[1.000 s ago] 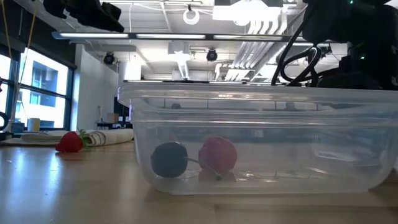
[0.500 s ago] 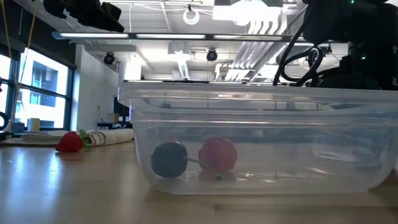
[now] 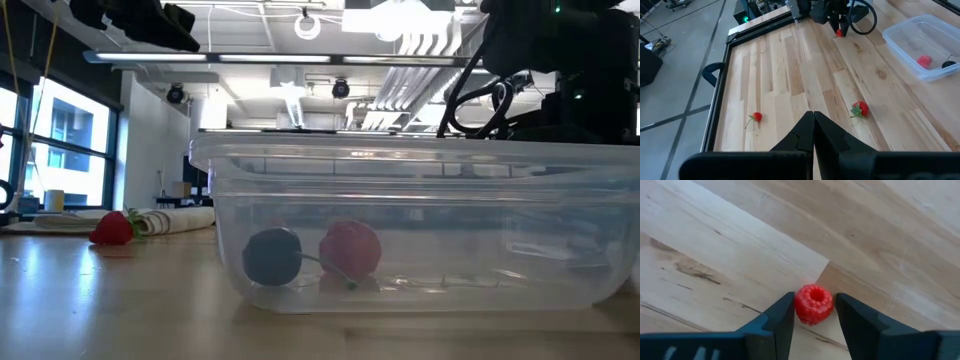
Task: Pick and placing Produce into tupperware
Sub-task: Put the red raspberry into the transparent bin
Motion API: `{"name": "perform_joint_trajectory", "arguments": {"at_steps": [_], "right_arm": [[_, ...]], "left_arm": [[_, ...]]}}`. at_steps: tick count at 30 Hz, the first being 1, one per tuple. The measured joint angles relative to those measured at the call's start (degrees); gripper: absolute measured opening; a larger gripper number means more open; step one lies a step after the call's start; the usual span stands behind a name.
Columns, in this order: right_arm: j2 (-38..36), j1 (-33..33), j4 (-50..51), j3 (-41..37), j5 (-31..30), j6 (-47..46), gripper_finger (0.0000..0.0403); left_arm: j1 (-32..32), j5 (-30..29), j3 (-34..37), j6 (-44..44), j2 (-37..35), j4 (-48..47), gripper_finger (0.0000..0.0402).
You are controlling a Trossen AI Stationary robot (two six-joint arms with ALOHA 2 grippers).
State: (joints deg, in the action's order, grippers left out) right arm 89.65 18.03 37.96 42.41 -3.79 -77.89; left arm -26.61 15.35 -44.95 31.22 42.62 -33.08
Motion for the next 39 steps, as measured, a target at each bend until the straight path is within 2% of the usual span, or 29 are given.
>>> {"name": "perform_joint_trajectory", "arguments": {"at_steps": [34,39], "right_arm": [[0.0,-0.4,-0.5,0.0,0.6,-1.3,0.0139],[0.0,-0.4,-0.3,0.0,0.6,-1.3,0.0122]], "left_arm": [[0.0,0.0,0.0,0.0,0.0,0.0,0.0001],[0.0,0.0,0.0,0.0,0.0,0.0,0.0001]]}}
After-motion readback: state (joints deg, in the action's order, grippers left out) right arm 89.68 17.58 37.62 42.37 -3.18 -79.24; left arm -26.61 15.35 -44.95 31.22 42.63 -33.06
